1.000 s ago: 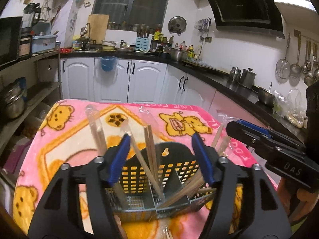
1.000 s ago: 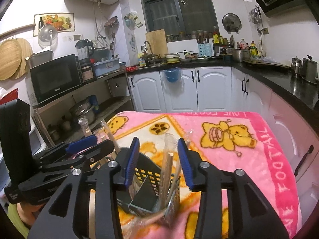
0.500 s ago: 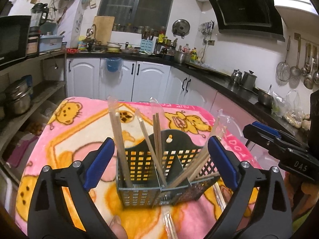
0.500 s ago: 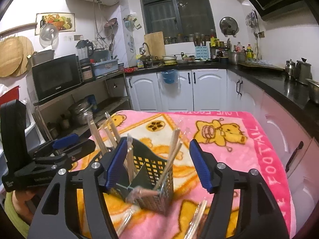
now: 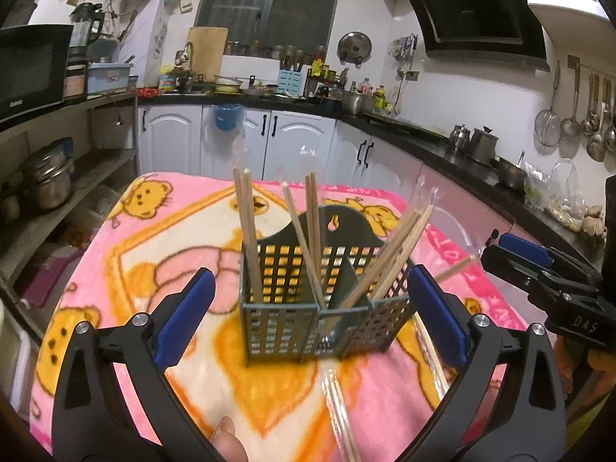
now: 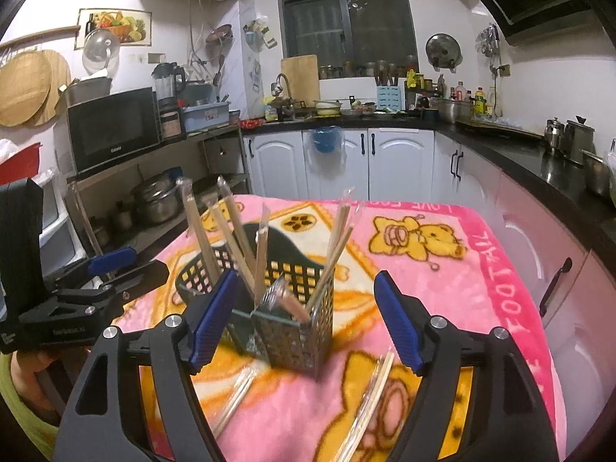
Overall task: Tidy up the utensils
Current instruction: 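Open both grippers to release the chopsticks into the caddy and withdraw, then lower the left gripper onto a wrapped chopstick on the blanket while the right gripper grasps another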
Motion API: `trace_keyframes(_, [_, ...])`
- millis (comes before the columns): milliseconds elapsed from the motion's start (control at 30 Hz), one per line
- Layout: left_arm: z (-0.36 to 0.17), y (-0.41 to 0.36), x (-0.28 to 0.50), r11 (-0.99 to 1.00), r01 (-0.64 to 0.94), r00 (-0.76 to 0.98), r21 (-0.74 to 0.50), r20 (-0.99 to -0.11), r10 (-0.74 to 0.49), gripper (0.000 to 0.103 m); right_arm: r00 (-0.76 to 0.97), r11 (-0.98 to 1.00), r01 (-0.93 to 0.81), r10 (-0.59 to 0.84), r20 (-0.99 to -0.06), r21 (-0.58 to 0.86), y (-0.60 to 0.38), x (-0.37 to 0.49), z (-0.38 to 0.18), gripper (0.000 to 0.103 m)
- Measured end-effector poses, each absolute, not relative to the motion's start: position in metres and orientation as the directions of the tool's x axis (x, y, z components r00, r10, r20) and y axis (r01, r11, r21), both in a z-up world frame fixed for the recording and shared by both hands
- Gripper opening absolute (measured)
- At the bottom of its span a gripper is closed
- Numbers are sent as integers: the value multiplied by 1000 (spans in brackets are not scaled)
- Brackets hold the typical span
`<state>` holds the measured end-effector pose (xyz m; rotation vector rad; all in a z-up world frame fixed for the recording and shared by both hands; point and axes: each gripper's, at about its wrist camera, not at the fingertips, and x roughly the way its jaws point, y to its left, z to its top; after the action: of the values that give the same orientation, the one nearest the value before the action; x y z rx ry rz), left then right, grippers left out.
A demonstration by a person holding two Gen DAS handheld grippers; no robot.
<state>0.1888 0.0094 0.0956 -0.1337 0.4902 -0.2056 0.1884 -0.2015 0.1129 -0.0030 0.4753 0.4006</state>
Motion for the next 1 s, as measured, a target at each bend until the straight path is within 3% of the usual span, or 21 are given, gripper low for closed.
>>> trace_keyframes(1000, [28, -6, 173, 979, 139, 765, -151, -611, -202, 92, 746, 941, -313, 325, -581, 126, -235, 178, 47, 71])
